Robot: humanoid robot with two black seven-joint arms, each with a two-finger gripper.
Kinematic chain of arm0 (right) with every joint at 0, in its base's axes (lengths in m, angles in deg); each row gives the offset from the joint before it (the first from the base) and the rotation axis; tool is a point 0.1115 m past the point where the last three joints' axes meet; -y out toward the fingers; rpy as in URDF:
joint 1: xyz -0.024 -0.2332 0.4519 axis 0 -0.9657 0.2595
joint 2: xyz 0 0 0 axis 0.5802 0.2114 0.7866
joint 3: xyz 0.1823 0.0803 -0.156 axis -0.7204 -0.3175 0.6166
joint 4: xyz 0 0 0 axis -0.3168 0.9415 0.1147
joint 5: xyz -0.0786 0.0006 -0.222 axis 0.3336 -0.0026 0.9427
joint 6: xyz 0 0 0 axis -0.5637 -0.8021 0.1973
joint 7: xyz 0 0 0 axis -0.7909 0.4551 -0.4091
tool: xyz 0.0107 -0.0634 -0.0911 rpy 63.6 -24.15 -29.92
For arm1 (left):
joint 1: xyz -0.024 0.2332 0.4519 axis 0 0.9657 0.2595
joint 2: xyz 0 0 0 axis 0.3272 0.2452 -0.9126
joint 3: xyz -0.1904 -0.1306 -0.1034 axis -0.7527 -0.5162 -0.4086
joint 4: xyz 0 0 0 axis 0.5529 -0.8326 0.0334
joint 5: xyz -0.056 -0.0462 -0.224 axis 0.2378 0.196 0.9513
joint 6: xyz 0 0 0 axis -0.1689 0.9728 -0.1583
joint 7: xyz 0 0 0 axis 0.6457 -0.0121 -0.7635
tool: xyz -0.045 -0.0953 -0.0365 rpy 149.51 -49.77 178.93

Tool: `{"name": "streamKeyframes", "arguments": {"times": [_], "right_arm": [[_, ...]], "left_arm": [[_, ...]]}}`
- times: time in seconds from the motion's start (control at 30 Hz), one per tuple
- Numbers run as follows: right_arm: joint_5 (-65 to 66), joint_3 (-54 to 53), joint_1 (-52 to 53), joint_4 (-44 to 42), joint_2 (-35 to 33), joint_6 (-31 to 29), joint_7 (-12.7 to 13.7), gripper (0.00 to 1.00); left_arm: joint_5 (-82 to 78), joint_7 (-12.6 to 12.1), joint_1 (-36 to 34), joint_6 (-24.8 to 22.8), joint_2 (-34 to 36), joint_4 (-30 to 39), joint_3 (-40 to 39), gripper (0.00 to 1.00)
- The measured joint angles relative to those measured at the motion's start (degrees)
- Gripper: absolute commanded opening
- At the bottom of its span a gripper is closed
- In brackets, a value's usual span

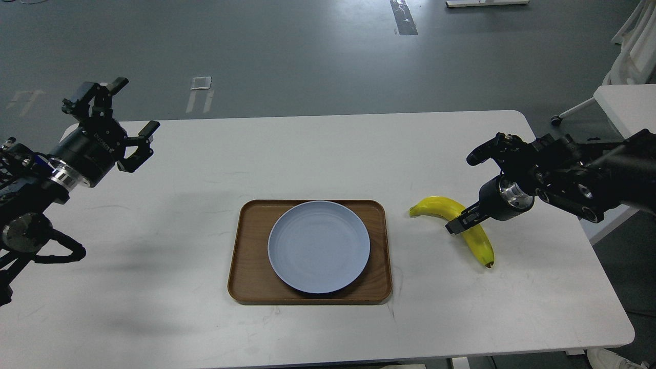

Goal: Place banana on plate with both arms
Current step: 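Lift the banana with the right gripper and move it over the plate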

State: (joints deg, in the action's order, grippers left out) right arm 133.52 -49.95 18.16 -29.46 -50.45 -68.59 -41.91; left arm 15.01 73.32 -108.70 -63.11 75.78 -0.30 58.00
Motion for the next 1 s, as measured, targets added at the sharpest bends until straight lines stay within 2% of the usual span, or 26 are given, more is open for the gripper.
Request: {"name": "streamKeyframes", "arguments": {"times": [0.3, 0.43, 0.73, 1.0], "right_arm": [[-0.85, -1.97, 8.14, 4.16, -2.92, 0.01, 0.00, 0.03], [-2.23, -4.54, 12.49, 6.67, -2.03, 0.00, 0.00, 0.04], [-11.16, -4.17, 13.05, 7.08, 10.40, 0.00, -0.01, 0.04], [-12.70, -2.18, 8.87, 2.88, 19.96, 0.00, 0.00, 0.06]], "left_arm": [[0.09, 0.00, -0.06, 0.00, 0.10, 0.00, -0.08, 1.00], [0.18, 0.00, -0.13, 0.00, 0.27, 0.00, -0.10, 1.00], [0.52, 0.00, -0.25, 0.00, 1.06, 0.09, -0.19, 1.00], [0.53, 0.00, -0.26, 0.00, 1.06, 0.09, -0.93, 1.00]]}}
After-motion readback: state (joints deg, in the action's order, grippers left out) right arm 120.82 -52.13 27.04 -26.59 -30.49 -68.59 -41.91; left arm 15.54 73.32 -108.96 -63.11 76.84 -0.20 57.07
